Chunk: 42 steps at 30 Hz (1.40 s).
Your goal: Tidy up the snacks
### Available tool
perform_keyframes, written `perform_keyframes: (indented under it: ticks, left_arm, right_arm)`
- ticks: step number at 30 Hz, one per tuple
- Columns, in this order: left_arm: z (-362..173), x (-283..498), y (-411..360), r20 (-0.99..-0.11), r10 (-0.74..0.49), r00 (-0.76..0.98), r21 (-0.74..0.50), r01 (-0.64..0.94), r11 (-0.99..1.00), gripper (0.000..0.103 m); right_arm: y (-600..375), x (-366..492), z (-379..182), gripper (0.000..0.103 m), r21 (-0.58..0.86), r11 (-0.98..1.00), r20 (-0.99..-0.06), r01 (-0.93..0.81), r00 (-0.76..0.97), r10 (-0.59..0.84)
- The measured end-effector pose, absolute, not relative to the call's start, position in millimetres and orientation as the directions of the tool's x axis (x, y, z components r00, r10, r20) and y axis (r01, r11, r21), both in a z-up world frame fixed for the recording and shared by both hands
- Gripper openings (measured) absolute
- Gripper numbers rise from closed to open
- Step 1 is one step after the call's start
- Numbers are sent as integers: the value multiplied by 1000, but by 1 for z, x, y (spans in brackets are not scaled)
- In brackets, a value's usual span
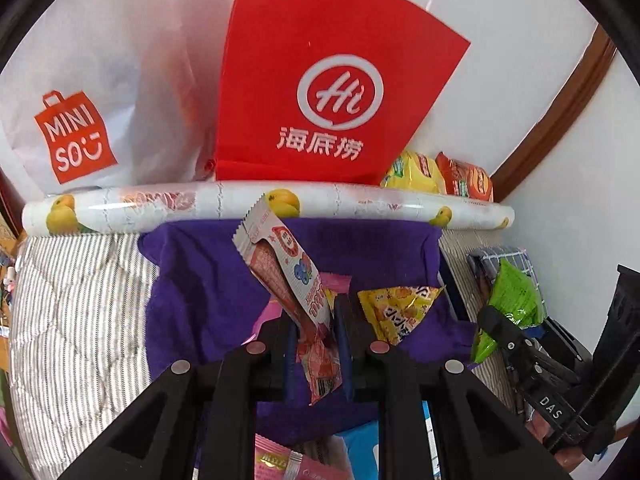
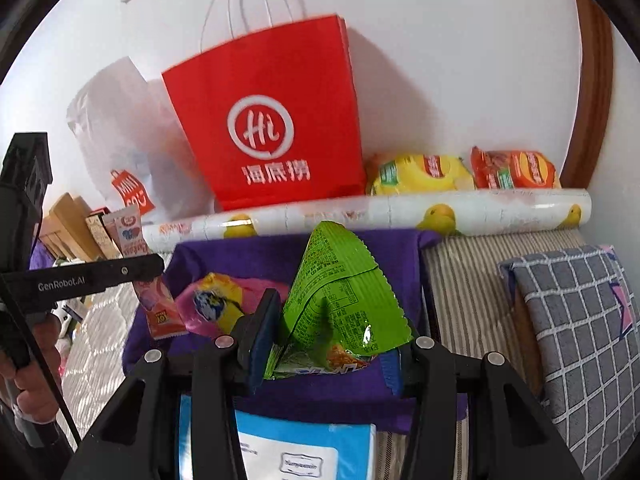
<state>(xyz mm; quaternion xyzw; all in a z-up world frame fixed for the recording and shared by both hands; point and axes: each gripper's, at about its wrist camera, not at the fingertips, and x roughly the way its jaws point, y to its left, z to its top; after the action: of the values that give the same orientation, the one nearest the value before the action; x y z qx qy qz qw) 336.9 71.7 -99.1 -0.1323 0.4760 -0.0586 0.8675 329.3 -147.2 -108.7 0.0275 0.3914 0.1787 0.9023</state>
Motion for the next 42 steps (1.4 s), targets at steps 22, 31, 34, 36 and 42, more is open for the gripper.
perform_keyframes:
  ticks: [22, 31, 34, 36, 42]
  left_arm:
    - [-134, 334, 70, -851, -223, 476, -282, -56, 958, 17]
    - [-145, 336, 67, -862, -230, 452, -283, -53, 958, 17]
    - [-147, 336, 67, -864, -230, 448, -283, -53, 958, 17]
    - [-148, 336, 67, -865, -234, 444, -285, -51, 957, 17]
    - [-152, 338, 66, -871, -242, 427, -290, -49, 956, 17]
  right_arm:
    - [-150, 337, -160, 46, 200, 937, -806, -287, 495, 324]
    - [-149, 341, -169, 46, 198, 937, -819, -286, 476, 319]
    - [-149, 342, -170, 46, 201, 937, -821, -284, 473, 319]
    - [-149, 342, -170, 46, 200, 937, -821, -285, 473, 319]
    - [-150, 342, -172, 47, 204, 936, -822, -287, 469, 323]
